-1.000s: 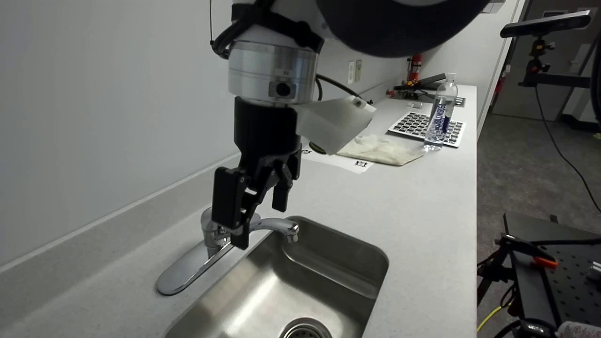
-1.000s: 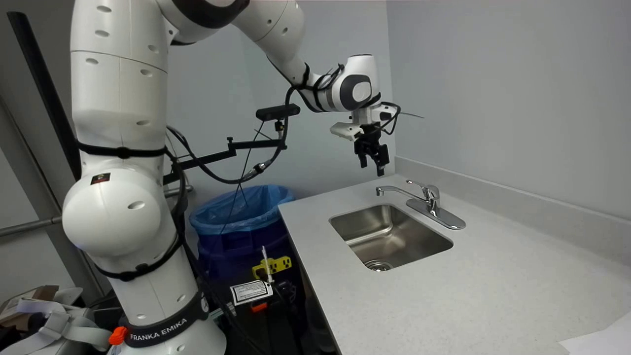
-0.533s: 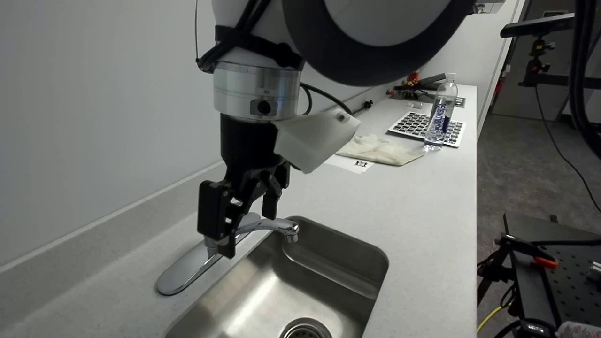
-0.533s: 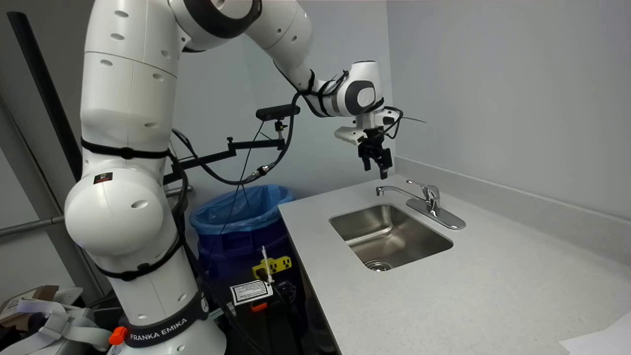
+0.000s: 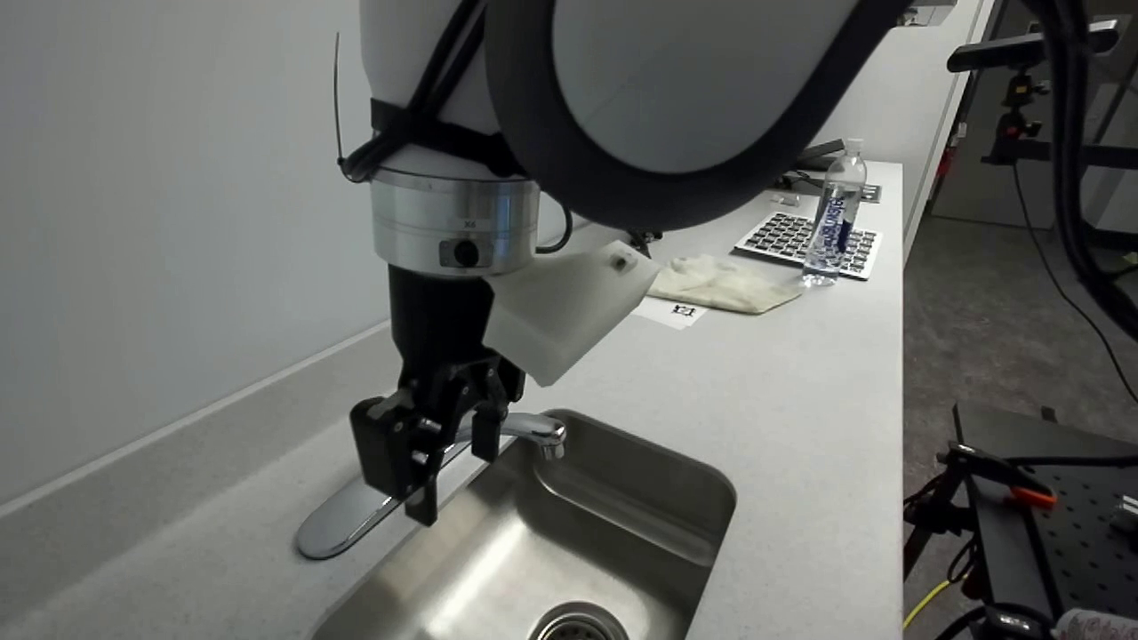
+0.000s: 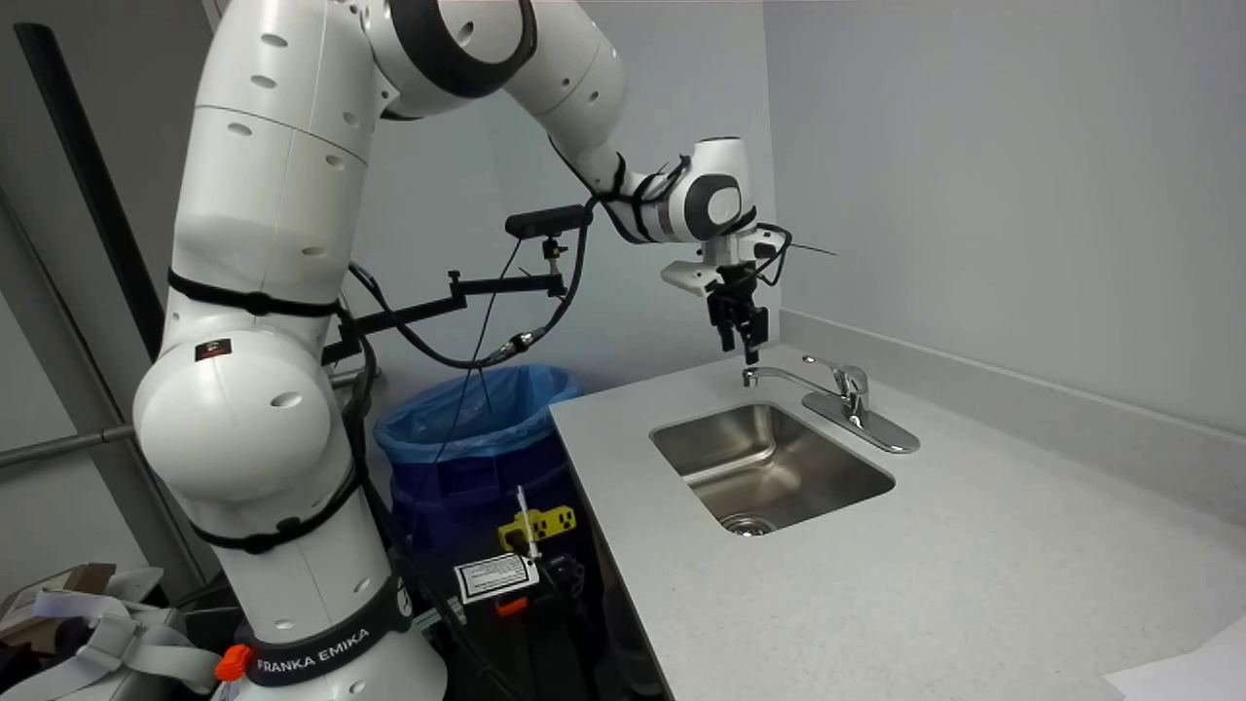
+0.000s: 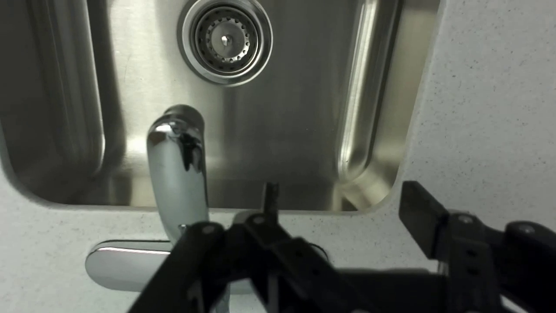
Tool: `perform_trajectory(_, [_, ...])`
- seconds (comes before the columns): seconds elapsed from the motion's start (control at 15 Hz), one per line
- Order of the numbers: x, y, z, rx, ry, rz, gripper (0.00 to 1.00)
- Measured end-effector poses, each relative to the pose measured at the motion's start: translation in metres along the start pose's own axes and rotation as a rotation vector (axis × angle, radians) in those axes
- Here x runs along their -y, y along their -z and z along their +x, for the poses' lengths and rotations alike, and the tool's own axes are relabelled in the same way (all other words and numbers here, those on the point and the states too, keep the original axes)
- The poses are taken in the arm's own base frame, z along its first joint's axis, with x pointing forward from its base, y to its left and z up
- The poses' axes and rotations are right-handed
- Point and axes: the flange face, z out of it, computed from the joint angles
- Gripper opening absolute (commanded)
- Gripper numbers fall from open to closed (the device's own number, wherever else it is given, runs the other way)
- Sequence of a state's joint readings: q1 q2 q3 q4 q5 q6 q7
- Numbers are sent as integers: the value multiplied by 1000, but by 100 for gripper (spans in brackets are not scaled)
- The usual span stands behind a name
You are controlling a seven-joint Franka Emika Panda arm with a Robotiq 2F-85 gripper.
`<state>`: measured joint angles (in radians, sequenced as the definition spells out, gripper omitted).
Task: Move the faucet handle to the right
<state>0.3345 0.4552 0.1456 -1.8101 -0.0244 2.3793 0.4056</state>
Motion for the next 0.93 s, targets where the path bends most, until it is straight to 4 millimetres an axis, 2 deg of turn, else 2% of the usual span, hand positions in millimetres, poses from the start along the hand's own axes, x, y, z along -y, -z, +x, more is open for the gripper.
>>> perform_trajectory(0.2, [-3,-7,0,3,-1,-20,18])
perform_trajectory(0.4, [-9,-6,3,-3,-12,-29,0])
perform_trajectory(0.93, [-28,-5,12,-14,-46,-47,0])
